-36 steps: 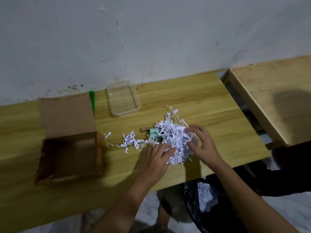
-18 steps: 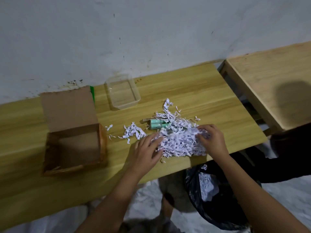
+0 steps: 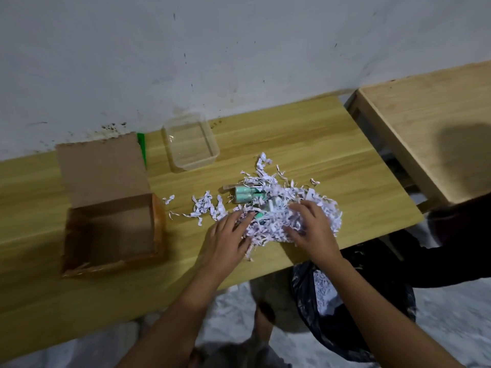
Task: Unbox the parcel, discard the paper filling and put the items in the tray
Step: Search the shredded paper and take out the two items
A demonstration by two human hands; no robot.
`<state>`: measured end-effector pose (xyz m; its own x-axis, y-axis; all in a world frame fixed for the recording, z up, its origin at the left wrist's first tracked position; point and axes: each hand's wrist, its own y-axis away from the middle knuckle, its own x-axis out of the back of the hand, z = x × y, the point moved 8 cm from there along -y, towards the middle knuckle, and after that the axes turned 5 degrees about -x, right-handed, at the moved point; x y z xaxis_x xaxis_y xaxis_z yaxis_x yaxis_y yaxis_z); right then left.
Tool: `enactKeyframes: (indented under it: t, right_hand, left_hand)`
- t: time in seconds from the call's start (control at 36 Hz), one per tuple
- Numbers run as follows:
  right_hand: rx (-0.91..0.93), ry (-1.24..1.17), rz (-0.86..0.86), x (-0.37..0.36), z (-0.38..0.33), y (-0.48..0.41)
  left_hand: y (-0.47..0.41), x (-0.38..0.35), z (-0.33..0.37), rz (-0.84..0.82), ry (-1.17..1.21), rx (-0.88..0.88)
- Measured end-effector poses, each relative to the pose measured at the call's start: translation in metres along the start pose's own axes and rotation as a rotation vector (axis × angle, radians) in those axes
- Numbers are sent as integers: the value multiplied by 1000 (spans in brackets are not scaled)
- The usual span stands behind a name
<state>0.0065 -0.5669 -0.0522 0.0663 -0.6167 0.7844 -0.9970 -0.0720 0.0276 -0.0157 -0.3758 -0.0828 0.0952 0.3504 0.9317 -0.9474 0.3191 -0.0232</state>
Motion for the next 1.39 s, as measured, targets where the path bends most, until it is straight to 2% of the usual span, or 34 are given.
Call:
enactKeyframes:
  t: [0.11,0.28,0.36,0.44,0.53,0.64,0.78,1.0,1.11,1.25,1.39]
  right_hand:
    - [-105,-7,27,15,25,-16]
    - [-318,-55,173,45,48,-44]
    - [-256,-74,152,47,37,-56]
    - [-94,-120,121,46,15,-59]
    - [78,-137,122,46,-12,-52]
    - [185,-77,18,29,-39,-46]
    - [262,8,-254,-7,-46,-47]
    - [255,25,-386,-20,-32,-58]
    - [221,94,-293,-16,-30,-66]
    - [68,139,-79,-3,-20,-77]
    - [7,166,-86,-3,-16,-81]
  left_hand:
    - [1,0,-10,-25,-14,-5]
    - [-3,19,-20,64,95,93]
    - [-8,31,-23,154,203,124]
    - [-21,48,-21,297,287,151]
    - [-41,57,-24,337,264,170]
    - [-66,56,-30,254,240,161]
    - [-87,41,-31,51,250,65]
    - [-85,29,-44,-46,354,92]
    - [-78,33,-51,29,395,185]
    - [-58,38,-71,257,428,405]
    - [-47,35,-68,308,449,430]
